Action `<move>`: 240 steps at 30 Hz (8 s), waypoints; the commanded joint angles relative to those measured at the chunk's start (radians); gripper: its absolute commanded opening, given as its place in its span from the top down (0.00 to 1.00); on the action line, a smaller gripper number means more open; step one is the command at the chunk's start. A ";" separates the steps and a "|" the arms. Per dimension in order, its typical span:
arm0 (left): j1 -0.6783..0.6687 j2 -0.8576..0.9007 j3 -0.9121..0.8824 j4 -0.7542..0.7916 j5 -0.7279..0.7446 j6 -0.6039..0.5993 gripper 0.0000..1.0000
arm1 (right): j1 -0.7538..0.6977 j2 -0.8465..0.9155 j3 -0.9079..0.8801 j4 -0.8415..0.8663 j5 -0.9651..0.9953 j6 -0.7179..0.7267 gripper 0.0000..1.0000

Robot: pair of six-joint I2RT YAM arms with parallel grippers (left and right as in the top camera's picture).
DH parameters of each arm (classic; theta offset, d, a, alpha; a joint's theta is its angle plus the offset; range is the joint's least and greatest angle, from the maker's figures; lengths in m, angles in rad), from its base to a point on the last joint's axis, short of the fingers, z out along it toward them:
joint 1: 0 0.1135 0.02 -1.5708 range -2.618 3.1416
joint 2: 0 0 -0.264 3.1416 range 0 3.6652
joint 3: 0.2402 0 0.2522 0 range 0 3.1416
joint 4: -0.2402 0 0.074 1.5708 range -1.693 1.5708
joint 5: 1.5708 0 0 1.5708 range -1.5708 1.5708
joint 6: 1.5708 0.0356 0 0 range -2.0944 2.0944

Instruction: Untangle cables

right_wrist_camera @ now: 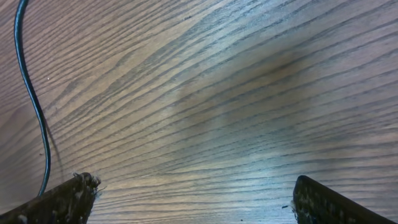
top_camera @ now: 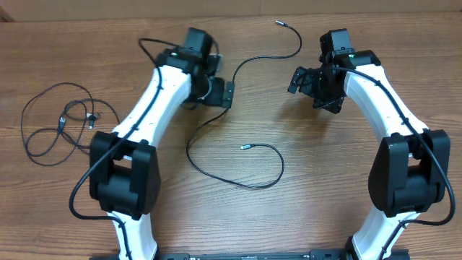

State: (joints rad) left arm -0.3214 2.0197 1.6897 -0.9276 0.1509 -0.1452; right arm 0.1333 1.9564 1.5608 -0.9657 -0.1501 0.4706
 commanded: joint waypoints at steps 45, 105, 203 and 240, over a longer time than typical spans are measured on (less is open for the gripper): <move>-0.085 0.234 0.011 0.161 -0.071 0.085 0.57 | 0.002 -0.003 -0.002 0.004 0.003 0.000 0.00; -0.111 -0.338 0.256 -0.348 -0.297 -0.085 0.96 | 0.002 -0.003 -0.002 0.004 0.003 0.000 0.00; 0.392 -0.350 -0.380 0.459 -0.864 0.126 0.96 | 0.002 -0.003 -0.002 0.004 0.003 0.000 0.00; 0.569 -0.241 -0.413 0.388 0.222 0.116 0.00 | 0.002 -0.003 -0.002 0.004 0.003 0.000 0.00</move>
State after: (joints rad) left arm 0.2466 1.7725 1.3060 -0.5201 0.1947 -0.0292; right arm 0.1333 1.9564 1.5608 -0.9649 -0.1501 0.4706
